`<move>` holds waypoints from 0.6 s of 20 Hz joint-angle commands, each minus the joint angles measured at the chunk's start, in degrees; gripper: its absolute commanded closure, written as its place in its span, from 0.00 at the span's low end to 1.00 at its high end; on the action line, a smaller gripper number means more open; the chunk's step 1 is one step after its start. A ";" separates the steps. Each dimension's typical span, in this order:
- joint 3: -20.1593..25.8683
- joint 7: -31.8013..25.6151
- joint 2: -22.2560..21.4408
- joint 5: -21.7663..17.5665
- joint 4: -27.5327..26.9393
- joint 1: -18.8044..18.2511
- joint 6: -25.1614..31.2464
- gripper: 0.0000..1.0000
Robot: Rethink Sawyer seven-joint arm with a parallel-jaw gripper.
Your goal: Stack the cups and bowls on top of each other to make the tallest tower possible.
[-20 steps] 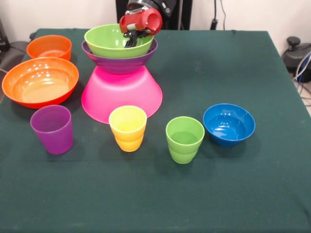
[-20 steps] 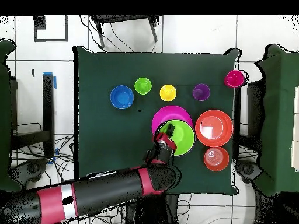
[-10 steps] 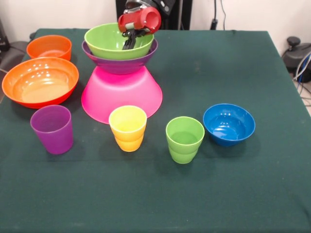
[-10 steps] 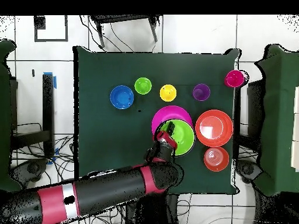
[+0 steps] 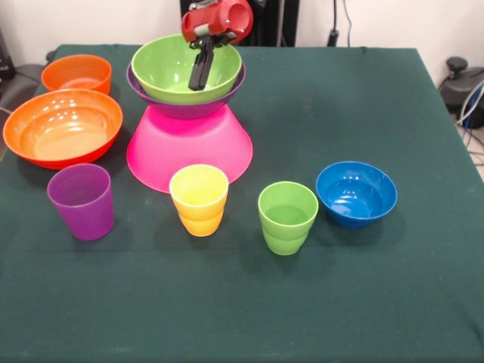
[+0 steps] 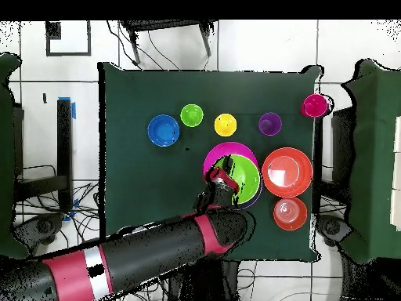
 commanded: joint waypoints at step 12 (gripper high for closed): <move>10.28 -7.60 -3.56 0.81 -10.49 -0.78 8.88 1.00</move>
